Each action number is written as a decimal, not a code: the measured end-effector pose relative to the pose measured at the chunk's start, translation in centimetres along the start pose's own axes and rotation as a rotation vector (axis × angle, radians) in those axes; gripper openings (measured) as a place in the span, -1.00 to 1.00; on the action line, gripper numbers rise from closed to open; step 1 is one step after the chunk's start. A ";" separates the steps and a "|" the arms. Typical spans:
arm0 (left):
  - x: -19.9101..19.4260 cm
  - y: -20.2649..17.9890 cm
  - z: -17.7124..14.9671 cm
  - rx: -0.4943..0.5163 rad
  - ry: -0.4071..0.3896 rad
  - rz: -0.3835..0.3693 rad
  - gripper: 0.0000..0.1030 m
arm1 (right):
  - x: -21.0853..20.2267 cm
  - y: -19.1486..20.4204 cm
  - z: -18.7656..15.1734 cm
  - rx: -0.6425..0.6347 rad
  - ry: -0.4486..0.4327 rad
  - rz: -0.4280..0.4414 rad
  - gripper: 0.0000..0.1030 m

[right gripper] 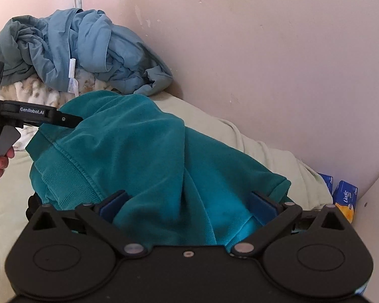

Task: Fold clothes
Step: 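Open both tools and release the sweatshirt onto the pile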

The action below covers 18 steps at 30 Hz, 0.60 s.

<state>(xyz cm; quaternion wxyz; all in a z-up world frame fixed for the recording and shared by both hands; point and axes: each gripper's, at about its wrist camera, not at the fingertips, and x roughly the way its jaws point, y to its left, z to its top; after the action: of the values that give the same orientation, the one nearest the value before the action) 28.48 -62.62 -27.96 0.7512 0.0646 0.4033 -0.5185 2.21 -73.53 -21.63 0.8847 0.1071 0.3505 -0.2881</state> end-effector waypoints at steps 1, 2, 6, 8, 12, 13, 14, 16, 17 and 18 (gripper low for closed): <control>-0.2 0.1 0.0 -0.012 0.000 0.008 0.84 | 0.0 0.0 0.0 0.000 -0.001 0.000 0.99; -0.7 0.1 -0.1 -0.024 -0.003 0.019 0.84 | -0.1 0.1 0.1 0.005 -0.003 0.002 0.99; -4.0 0.6 -0.8 -0.119 -0.047 0.082 0.84 | -0.8 0.0 0.4 0.036 -0.004 0.004 0.99; -5.9 0.8 -1.3 -0.162 -0.089 0.107 0.87 | -1.7 0.1 0.6 0.043 -0.011 -0.003 0.99; -10.5 0.8 -2.9 -0.217 -0.150 0.117 1.00 | -4.1 0.8 0.5 0.055 -0.045 -0.021 0.99; -12.3 0.7 -3.5 -0.225 -0.157 0.122 1.00 | -4.7 1.2 0.5 0.063 -0.049 -0.012 0.99; -14.2 0.7 -4.1 -0.230 -0.161 0.134 1.00 | -5.7 1.8 0.6 0.079 -0.056 0.005 0.99; -17.7 0.6 -5.1 -0.237 -0.167 0.161 1.00 | -7.0 3.0 0.8 0.081 -0.064 0.023 0.99; -19.7 0.7 -5.6 -0.240 -0.172 0.176 1.00 | -8.2 4.2 1.0 0.068 -0.074 0.034 0.99; -21.8 0.8 -6.2 -0.244 -0.178 0.192 1.00 | -8.7 4.9 1.1 0.059 -0.081 0.040 0.99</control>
<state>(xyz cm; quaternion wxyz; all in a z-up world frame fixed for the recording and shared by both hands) 22.81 -43.22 -17.66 0.8323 -0.0351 0.3869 -0.3954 0.54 -66.23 -14.89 0.9002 0.1282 0.3035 -0.2848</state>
